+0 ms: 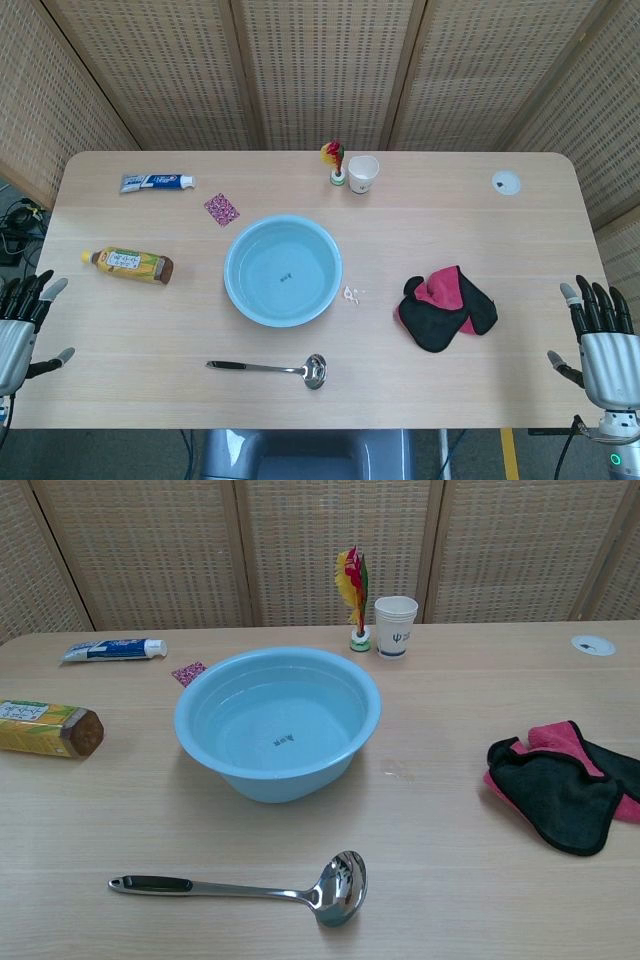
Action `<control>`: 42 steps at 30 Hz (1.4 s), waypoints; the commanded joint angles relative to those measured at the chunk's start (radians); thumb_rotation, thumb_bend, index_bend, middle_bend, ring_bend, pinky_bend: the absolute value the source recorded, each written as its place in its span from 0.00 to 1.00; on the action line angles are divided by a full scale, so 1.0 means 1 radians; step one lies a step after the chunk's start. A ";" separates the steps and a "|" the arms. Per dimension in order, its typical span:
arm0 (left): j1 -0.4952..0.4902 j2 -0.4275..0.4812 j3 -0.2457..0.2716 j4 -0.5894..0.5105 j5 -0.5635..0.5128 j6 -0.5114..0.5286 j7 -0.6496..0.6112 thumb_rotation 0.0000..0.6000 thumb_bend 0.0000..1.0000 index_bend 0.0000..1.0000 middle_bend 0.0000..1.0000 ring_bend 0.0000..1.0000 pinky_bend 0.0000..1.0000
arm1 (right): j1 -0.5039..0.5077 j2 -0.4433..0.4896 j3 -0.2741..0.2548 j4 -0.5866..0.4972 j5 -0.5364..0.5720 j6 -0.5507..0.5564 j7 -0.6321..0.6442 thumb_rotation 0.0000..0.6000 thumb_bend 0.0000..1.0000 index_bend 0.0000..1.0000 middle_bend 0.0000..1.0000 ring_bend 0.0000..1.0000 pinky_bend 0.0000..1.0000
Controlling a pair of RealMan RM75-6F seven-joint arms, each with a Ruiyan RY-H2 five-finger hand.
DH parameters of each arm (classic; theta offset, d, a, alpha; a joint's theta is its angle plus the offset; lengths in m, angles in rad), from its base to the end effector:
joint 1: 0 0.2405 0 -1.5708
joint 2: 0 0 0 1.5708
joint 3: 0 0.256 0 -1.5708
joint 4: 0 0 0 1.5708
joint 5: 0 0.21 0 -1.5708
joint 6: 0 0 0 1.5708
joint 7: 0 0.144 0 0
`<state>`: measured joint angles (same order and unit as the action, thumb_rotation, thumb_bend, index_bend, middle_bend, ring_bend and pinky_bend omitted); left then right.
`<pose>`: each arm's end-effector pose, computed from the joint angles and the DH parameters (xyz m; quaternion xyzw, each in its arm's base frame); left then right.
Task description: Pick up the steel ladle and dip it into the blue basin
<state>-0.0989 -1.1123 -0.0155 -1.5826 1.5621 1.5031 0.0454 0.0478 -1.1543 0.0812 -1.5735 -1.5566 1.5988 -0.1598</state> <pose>-0.3085 0.1784 0.1582 -0.6322 -0.3494 -0.3753 0.5809 -0.3058 -0.1750 0.1676 0.5997 -0.2960 0.3806 0.6386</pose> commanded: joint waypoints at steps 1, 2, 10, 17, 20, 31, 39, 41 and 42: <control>0.000 -0.001 0.000 0.002 0.001 0.001 0.003 1.00 0.00 0.00 0.00 0.00 0.00 | 0.000 0.003 0.000 -0.003 0.003 -0.004 -0.001 1.00 0.00 0.00 0.00 0.00 0.00; 0.000 -0.001 0.000 0.003 0.001 0.001 0.005 1.00 0.00 0.00 0.00 0.00 0.00 | 0.000 0.004 -0.001 -0.004 0.003 -0.004 -0.001 1.00 0.00 0.00 0.00 0.00 0.00; -0.012 -0.006 0.012 0.002 0.013 -0.028 0.020 1.00 0.00 0.00 0.18 0.16 0.11 | -0.001 0.008 0.000 -0.010 0.001 -0.004 0.002 1.00 0.00 0.00 0.00 0.00 0.00; -0.108 -0.018 0.046 -0.047 0.041 -0.219 0.089 1.00 0.00 0.03 0.90 0.86 0.98 | 0.002 0.005 0.003 -0.009 0.010 -0.015 -0.007 1.00 0.00 0.00 0.00 0.00 0.00; -0.157 -0.027 0.057 -0.086 0.029 -0.322 0.109 1.00 0.00 0.12 0.94 0.89 1.00 | 0.005 0.002 0.006 -0.007 0.018 -0.021 -0.011 1.00 0.00 0.00 0.00 0.00 0.00; -0.275 -0.133 0.060 -0.114 -0.075 -0.561 0.239 1.00 0.12 0.35 0.95 0.90 1.00 | 0.008 0.001 0.010 -0.002 0.029 -0.031 -0.008 1.00 0.00 0.00 0.00 0.00 0.00; -0.314 -0.263 0.041 -0.088 -0.156 -0.603 0.343 1.00 0.27 0.43 0.95 0.90 1.00 | 0.008 0.007 0.013 0.000 0.036 -0.034 0.012 1.00 0.00 0.00 0.00 0.00 0.00; -0.323 -0.293 0.039 -0.075 -0.173 -0.614 0.364 1.00 0.29 0.43 0.95 0.90 1.00 | 0.009 0.008 0.013 0.001 0.038 -0.037 0.017 1.00 0.00 0.00 0.00 0.00 0.00; -0.327 -0.303 0.038 -0.071 -0.181 -0.619 0.373 1.00 0.30 0.43 0.95 0.90 1.00 | 0.009 0.009 0.014 0.002 0.039 -0.038 0.019 1.00 0.00 0.00 0.00 0.00 0.00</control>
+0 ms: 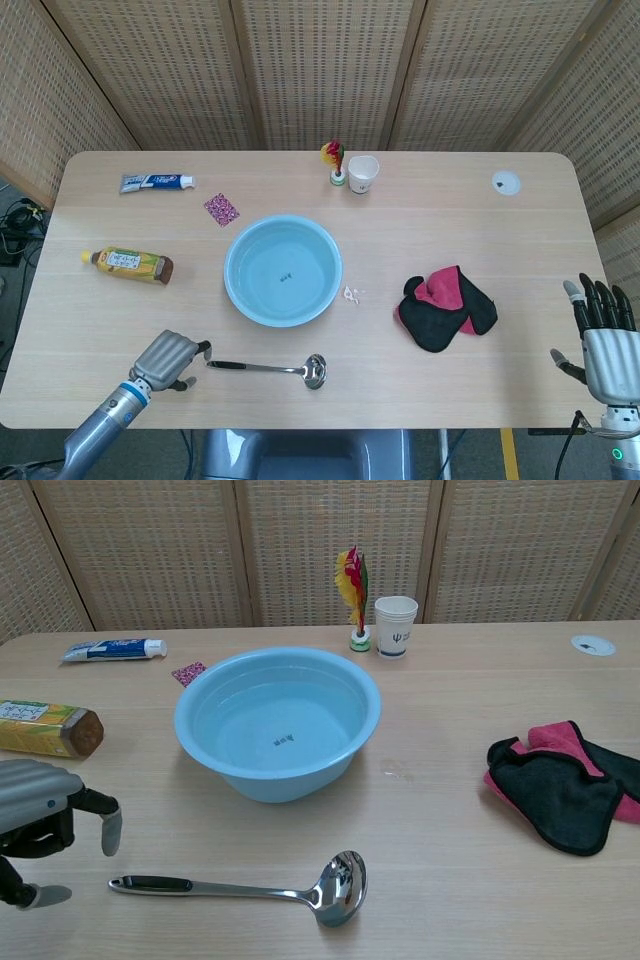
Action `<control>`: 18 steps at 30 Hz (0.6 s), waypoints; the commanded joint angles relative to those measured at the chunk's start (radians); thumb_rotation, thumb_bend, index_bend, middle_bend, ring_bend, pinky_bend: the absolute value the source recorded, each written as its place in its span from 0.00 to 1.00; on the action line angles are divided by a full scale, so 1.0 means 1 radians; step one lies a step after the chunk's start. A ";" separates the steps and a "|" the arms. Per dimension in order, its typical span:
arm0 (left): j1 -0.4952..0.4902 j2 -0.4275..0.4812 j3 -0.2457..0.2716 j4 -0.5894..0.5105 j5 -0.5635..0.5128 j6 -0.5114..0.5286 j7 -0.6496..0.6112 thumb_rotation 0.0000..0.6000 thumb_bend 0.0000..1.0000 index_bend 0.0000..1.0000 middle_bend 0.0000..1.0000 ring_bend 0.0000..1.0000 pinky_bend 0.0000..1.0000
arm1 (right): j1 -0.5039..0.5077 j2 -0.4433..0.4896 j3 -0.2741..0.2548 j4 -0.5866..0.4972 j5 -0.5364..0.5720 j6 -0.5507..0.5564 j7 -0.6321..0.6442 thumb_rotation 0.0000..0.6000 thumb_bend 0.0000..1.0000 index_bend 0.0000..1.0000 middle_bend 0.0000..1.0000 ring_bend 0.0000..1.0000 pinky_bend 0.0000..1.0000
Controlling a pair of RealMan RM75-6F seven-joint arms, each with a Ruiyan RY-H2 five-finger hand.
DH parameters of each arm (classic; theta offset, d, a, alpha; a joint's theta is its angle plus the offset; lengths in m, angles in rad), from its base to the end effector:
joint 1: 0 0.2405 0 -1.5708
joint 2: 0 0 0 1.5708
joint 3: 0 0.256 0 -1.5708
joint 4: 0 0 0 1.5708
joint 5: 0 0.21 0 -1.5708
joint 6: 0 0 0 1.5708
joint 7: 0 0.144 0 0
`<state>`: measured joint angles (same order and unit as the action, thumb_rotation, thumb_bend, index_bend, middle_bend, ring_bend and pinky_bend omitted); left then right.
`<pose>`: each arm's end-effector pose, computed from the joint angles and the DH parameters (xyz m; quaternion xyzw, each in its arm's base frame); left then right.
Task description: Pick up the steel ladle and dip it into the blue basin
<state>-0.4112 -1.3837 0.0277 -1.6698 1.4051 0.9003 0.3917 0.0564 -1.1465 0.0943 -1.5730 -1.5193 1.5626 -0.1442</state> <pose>-0.2311 0.2131 -0.0115 -0.8138 -0.3898 -0.2486 0.3521 -0.3109 -0.1809 0.1695 0.5948 -0.3108 0.3724 0.6411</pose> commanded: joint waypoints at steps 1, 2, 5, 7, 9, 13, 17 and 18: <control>-0.020 -0.046 -0.005 0.022 -0.036 -0.022 0.042 1.00 0.30 0.43 0.95 0.90 1.00 | 0.001 0.001 0.001 0.002 0.004 -0.003 0.006 1.00 0.00 0.00 0.00 0.00 0.00; -0.024 -0.055 -0.006 0.026 -0.044 -0.027 0.053 1.00 0.30 0.43 0.95 0.90 1.00 | 0.001 0.002 0.002 0.002 0.005 -0.004 0.007 1.00 0.00 0.00 0.00 0.00 0.00; -0.038 -0.085 -0.012 0.037 -0.072 -0.036 0.089 1.00 0.30 0.43 0.95 0.90 1.00 | 0.002 0.002 0.003 0.004 0.008 -0.007 0.012 1.00 0.00 0.00 0.00 0.00 0.00; -0.049 -0.108 -0.017 0.044 -0.088 -0.040 0.111 1.00 0.30 0.44 0.95 0.90 1.00 | 0.004 0.002 0.004 0.005 0.011 -0.011 0.013 1.00 0.00 0.00 0.00 0.00 0.00; -0.060 -0.130 -0.022 0.052 -0.103 -0.045 0.131 1.00 0.32 0.44 0.95 0.90 1.00 | 0.005 0.002 0.005 0.006 0.014 -0.014 0.013 1.00 0.00 0.00 0.00 0.00 0.00; -0.081 -0.171 -0.029 0.072 -0.136 -0.055 0.169 1.00 0.35 0.44 0.95 0.90 1.00 | 0.007 0.002 0.005 0.008 0.019 -0.020 0.014 1.00 0.00 0.00 0.00 0.00 0.00; -0.097 -0.206 -0.032 0.086 -0.169 -0.059 0.197 1.00 0.35 0.44 0.95 0.90 1.00 | 0.008 0.003 0.007 0.010 0.024 -0.024 0.018 1.00 0.00 0.00 0.00 0.00 0.00; -0.101 -0.214 -0.031 0.090 -0.176 -0.057 0.206 1.00 0.35 0.44 0.95 0.90 1.00 | 0.009 0.003 0.007 0.011 0.026 -0.025 0.020 1.00 0.00 0.00 0.00 0.00 0.00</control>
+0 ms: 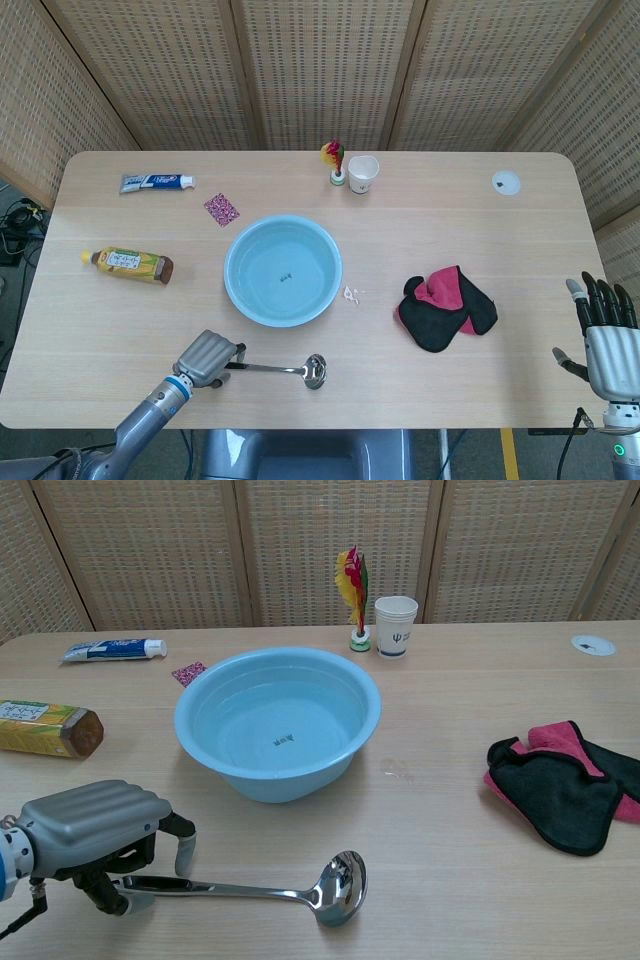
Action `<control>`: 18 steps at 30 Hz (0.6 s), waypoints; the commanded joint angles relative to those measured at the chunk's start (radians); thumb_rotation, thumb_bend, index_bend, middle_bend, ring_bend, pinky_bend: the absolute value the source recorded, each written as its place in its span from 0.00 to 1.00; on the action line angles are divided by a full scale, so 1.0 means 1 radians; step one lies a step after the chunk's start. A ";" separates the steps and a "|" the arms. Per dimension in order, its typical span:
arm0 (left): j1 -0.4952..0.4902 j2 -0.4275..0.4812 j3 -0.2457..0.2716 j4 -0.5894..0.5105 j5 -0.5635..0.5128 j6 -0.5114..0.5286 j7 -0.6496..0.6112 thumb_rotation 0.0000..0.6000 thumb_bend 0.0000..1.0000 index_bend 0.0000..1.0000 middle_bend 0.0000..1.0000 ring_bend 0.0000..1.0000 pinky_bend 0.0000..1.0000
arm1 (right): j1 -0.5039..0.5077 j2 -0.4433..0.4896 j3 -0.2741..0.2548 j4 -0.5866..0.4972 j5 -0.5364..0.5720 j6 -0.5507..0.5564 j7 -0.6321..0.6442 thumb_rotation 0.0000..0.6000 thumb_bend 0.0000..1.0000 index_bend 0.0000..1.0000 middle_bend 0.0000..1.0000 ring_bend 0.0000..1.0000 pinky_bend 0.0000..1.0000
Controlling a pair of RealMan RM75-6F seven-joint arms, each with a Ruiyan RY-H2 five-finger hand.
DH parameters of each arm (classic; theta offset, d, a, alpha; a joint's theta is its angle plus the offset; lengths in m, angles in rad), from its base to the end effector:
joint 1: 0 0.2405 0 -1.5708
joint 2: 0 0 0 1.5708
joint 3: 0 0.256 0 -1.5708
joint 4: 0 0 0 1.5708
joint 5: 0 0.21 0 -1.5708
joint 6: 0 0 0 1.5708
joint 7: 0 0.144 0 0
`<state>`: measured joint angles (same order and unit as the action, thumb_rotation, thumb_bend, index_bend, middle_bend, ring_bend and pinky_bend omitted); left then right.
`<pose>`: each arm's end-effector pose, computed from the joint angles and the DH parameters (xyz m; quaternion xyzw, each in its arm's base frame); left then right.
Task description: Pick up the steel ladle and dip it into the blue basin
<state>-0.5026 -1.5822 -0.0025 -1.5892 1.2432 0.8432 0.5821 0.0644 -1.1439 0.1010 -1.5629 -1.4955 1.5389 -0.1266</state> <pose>-0.1972 0.2255 -0.0688 -0.8369 -0.3671 -0.2341 0.3318 -0.3155 -0.1851 0.1706 0.5918 -0.3203 0.3677 0.6418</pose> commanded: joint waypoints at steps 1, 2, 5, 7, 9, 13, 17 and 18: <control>-0.012 -0.020 -0.001 0.011 -0.018 0.002 0.019 1.00 0.35 0.44 0.95 0.90 1.00 | 0.001 0.001 0.001 0.001 0.003 -0.002 0.003 1.00 0.00 0.00 0.00 0.00 0.00; -0.015 -0.026 -0.002 0.012 -0.024 0.004 0.022 1.00 0.35 0.44 0.95 0.90 1.00 | 0.001 0.001 0.001 0.002 0.004 -0.003 0.004 1.00 0.00 0.00 0.00 0.00 0.00; -0.022 -0.039 -0.004 0.020 -0.033 0.009 0.028 1.00 0.35 0.44 0.95 0.90 1.00 | 0.002 0.002 0.001 0.003 0.005 -0.006 0.008 1.00 0.00 0.00 0.00 0.00 0.00; -0.028 -0.047 -0.004 0.024 -0.041 0.010 0.031 1.00 0.35 0.44 0.95 0.90 1.00 | 0.002 0.003 0.001 0.002 0.006 -0.006 0.010 1.00 0.00 0.00 0.00 0.00 0.00; -0.034 -0.053 -0.003 0.028 -0.046 0.012 0.036 1.00 0.35 0.44 0.95 0.90 1.00 | 0.002 0.003 0.001 0.003 0.006 -0.006 0.011 1.00 0.00 0.00 0.00 0.00 0.00; -0.043 -0.067 0.002 0.034 -0.059 0.017 0.053 1.00 0.35 0.44 0.95 0.90 1.00 | 0.002 0.004 0.001 0.003 0.007 -0.007 0.014 1.00 0.00 0.00 0.00 0.00 0.00; -0.047 -0.081 0.007 0.044 -0.072 0.032 0.073 1.00 0.35 0.46 0.94 0.90 1.00 | 0.002 0.005 0.001 0.003 0.008 -0.007 0.016 1.00 0.00 0.00 0.00 0.00 0.00; -0.048 -0.084 0.008 0.047 -0.074 0.035 0.078 1.00 0.35 0.46 0.94 0.90 1.00 | 0.002 0.006 0.001 0.003 0.008 -0.007 0.017 1.00 0.00 0.00 0.00 0.00 0.00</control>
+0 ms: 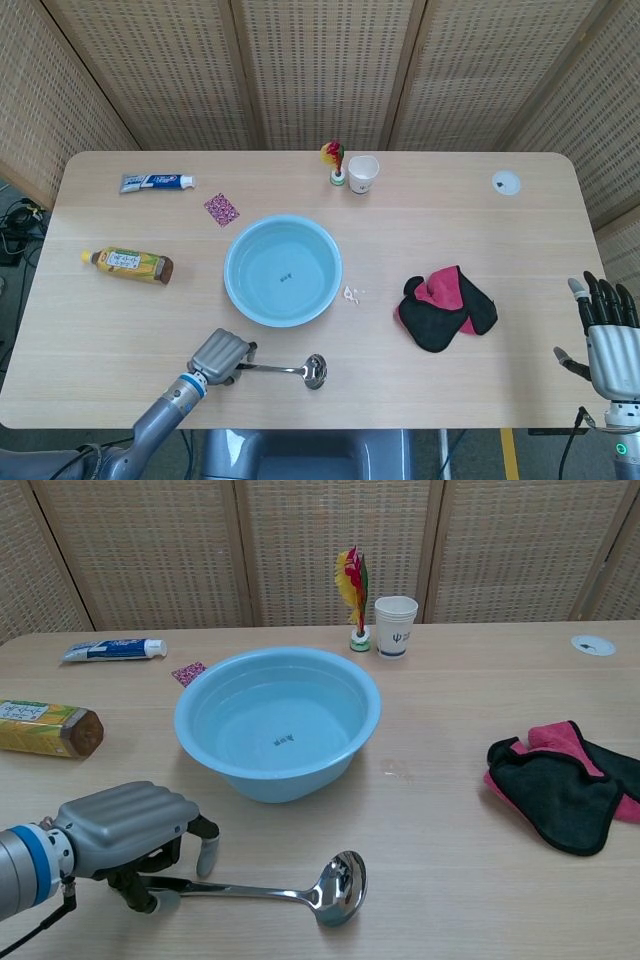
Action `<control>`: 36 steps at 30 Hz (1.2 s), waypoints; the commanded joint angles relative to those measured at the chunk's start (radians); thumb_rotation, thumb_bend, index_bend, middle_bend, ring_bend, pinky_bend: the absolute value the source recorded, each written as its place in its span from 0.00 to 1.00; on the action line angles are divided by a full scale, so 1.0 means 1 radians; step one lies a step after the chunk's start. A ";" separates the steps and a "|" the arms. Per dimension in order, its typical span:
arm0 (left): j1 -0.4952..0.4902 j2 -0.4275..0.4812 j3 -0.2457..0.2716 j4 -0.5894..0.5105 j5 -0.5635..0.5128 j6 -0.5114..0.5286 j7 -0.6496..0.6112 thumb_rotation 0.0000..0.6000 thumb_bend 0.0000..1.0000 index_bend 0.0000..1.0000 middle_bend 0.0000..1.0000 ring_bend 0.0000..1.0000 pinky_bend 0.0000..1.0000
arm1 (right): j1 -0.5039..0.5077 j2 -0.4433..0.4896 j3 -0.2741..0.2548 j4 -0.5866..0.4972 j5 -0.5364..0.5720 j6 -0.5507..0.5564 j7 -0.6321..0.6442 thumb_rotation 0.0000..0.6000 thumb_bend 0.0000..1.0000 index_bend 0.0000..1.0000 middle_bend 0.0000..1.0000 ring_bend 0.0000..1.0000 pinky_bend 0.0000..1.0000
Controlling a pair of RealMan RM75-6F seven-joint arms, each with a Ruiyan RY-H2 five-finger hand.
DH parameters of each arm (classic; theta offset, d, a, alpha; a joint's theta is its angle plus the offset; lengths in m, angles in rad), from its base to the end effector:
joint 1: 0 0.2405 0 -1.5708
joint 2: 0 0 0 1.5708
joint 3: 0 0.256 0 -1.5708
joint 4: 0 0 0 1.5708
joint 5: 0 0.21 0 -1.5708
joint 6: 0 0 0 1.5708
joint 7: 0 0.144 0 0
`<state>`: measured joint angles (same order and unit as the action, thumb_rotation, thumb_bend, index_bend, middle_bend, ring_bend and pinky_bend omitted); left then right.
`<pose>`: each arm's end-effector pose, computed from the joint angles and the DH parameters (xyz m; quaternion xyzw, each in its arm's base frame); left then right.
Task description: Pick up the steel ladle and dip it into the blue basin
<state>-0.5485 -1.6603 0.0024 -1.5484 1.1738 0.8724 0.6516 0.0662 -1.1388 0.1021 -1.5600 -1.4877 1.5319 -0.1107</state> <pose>-0.1839 0.2307 -0.0874 -0.8407 -0.3533 -0.2327 0.3381 -0.3175 -0.1860 0.1723 0.5897 -0.3254 0.3681 0.6410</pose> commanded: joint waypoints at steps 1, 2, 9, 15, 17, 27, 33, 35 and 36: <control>-0.003 -0.010 0.005 0.010 -0.009 0.010 0.014 1.00 0.35 0.46 0.95 0.90 1.00 | 0.000 0.001 0.001 0.000 0.001 0.001 0.002 1.00 0.00 0.00 0.00 0.00 0.00; -0.003 -0.012 0.007 0.012 -0.012 0.011 0.016 1.00 0.35 0.46 0.95 0.90 1.00 | 0.000 0.002 0.001 0.000 0.001 0.001 0.003 1.00 0.00 0.00 0.00 0.00 0.00; -0.007 -0.028 0.017 0.026 -0.021 0.027 0.025 1.00 0.35 0.46 0.95 0.90 1.00 | -0.001 0.004 0.001 -0.001 0.001 0.001 0.009 1.00 0.00 0.00 0.00 0.00 0.00; -0.011 -0.045 0.024 0.044 -0.025 0.034 0.026 1.00 0.35 0.47 0.95 0.90 1.00 | -0.001 0.006 0.000 -0.001 0.001 0.002 0.014 1.00 0.00 0.00 0.00 0.00 0.00; -0.012 -0.049 0.026 0.048 -0.024 0.036 0.023 1.00 0.36 0.48 0.95 0.90 1.00 | -0.001 0.007 0.000 -0.001 0.001 0.001 0.016 1.00 0.00 0.00 0.00 0.00 0.00; -0.018 -0.051 0.020 0.054 -0.036 0.055 0.017 1.00 0.46 0.54 0.95 0.90 1.00 | 0.000 0.011 0.001 -0.001 0.001 0.000 0.031 1.00 0.00 0.00 0.00 0.00 0.00; -0.025 -0.010 0.015 0.021 -0.037 0.069 0.014 1.00 0.50 0.57 0.95 0.90 1.00 | 0.000 0.011 0.000 0.000 0.000 -0.001 0.033 1.00 0.00 0.00 0.00 0.00 0.00; -0.028 0.014 0.015 -0.001 -0.039 0.070 0.012 1.00 0.52 0.57 0.95 0.90 1.00 | 0.000 0.012 0.000 -0.001 0.000 0.000 0.034 1.00 0.00 0.00 0.00 0.00 0.00; -0.030 0.030 0.015 -0.016 -0.038 0.071 0.009 1.00 0.53 0.58 0.95 0.90 1.00 | 0.000 0.012 0.000 -0.001 0.000 0.000 0.034 1.00 0.00 0.00 0.00 0.00 0.00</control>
<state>-0.5748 -1.6489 0.0176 -1.5464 1.1357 0.9408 0.6641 0.0660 -1.1268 0.1021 -1.5611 -1.4881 1.5323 -0.0764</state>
